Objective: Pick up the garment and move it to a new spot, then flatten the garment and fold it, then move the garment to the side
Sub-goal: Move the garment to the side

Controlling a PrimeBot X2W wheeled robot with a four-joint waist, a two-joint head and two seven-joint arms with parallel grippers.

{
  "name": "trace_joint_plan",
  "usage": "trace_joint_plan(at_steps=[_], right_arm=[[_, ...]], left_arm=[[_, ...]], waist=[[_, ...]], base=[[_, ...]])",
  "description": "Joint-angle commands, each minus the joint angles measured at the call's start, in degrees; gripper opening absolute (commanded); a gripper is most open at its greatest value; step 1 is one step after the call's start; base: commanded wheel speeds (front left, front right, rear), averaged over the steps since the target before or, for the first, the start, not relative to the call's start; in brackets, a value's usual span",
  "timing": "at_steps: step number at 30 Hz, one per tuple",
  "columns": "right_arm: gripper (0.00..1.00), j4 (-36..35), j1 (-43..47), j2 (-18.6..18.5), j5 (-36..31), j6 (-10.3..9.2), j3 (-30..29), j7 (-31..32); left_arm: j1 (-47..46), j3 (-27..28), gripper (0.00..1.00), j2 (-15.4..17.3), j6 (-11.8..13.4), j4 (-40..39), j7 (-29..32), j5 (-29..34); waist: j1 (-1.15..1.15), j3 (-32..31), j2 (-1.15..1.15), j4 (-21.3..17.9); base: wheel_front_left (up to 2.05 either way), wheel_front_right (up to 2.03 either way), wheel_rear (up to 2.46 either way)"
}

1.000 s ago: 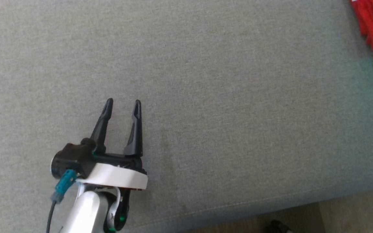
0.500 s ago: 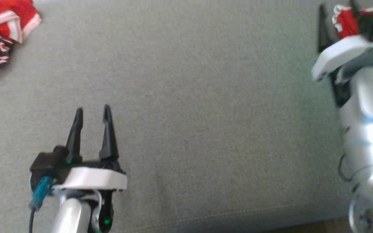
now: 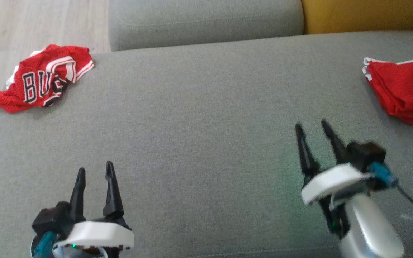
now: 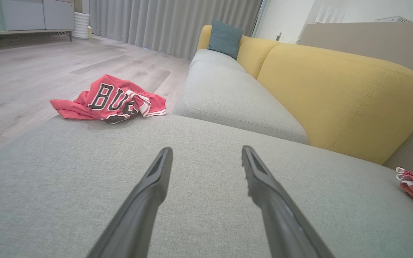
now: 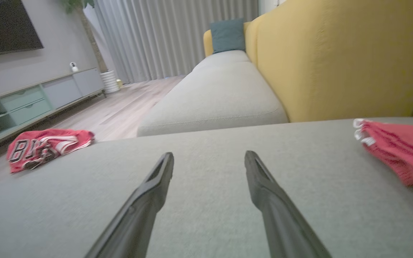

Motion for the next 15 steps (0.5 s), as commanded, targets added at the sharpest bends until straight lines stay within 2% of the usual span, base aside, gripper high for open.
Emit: trace_joint_plan(at_steps=[1,7,15], right_arm=[[1.0,-4.03,-0.46,0.52,0.75,0.37,2.06,0.76],[1.0,-13.26,7.98,0.52,1.77,0.37,2.77,3.0],[1.0,-16.77,12.07,0.53,1.31,0.37,1.19,3.66]], left_arm=[[-1.27,2.29,1.0,-0.08,0.27,-1.41,-0.7,0.49],[0.78,2.59,1.0,-0.08,-0.1,-0.46,-0.7,1.06],[1.29,2.49,1.0,-0.08,-0.72,0.36,-0.7,0.9]], waist=[[0.0,-0.6,0.0,0.12],[0.0,-1.46,0.0,-0.06],[0.0,-2.13,0.0,0.41]], base=[[0.0,0.0,0.0],[0.0,0.0,0.0],[0.0,0.0,0.0]])
